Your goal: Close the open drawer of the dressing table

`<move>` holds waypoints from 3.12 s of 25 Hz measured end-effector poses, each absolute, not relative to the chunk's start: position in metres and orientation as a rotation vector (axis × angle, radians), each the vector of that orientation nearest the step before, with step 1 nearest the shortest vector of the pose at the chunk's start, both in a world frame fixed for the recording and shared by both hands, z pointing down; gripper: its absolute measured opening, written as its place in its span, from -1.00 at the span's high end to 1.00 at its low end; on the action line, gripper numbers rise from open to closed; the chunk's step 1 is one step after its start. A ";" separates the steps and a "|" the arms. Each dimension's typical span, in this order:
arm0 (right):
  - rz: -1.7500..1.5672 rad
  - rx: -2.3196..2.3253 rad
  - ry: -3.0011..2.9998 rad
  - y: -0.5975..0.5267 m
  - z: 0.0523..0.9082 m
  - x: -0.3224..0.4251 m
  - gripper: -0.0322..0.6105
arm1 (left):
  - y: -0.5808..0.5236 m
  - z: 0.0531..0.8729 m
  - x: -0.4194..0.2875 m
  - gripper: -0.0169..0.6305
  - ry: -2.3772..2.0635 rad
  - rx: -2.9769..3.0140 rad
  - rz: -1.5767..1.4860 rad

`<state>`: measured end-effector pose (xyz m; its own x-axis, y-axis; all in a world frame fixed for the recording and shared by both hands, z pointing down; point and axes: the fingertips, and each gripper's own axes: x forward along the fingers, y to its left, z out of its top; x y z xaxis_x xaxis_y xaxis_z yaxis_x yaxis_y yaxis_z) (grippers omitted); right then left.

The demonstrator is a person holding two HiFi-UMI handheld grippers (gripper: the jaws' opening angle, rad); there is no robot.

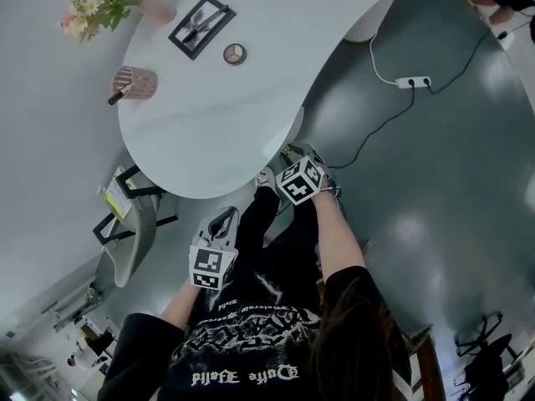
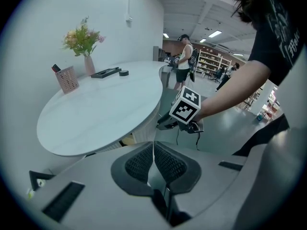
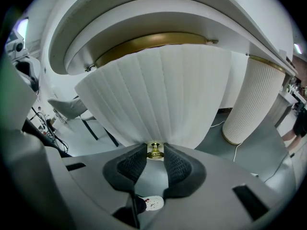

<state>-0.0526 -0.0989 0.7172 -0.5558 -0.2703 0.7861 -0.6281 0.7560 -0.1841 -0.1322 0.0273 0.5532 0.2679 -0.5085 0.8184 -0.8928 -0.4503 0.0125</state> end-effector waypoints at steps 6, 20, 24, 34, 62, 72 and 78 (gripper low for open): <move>0.574 0.676 -2.168 -0.104 0.717 -0.059 0.50 | 0.028 0.552 -0.133 0.86 -1.264 2.069 1.066; 0.571 0.684 -2.207 -0.117 0.716 -0.076 0.50 | 0.029 0.556 -0.135 0.86 -1.251 2.061 1.067; 0.570 0.689 -2.218 -0.122 0.715 -0.078 0.50 | 0.027 0.559 -0.135 0.86 -1.239 2.065 1.072; 0.577 0.714 -2.271 -0.132 0.714 -0.089 0.50 | 0.025 0.564 -0.144 0.86 -1.235 2.042 1.079; 0.561 0.743 -2.382 -0.146 0.712 -0.104 0.49 | 0.029 0.574 -0.140 0.86 -1.210 2.027 1.128; 0.619 0.755 -2.376 -0.141 0.707 -0.095 0.23 | 0.031 0.571 -0.141 0.86 -1.230 2.024 1.098; 0.633 0.766 -2.306 -0.122 0.703 -0.075 0.19 | 0.026 0.567 -0.136 0.86 -1.226 2.054 1.054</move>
<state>-0.0747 -0.1224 0.7033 -0.6391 -0.3577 0.6809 -0.6551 0.7170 -0.2383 -0.1359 0.0263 0.5666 0.2869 -0.4838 0.8268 -0.8899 -0.4540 0.0431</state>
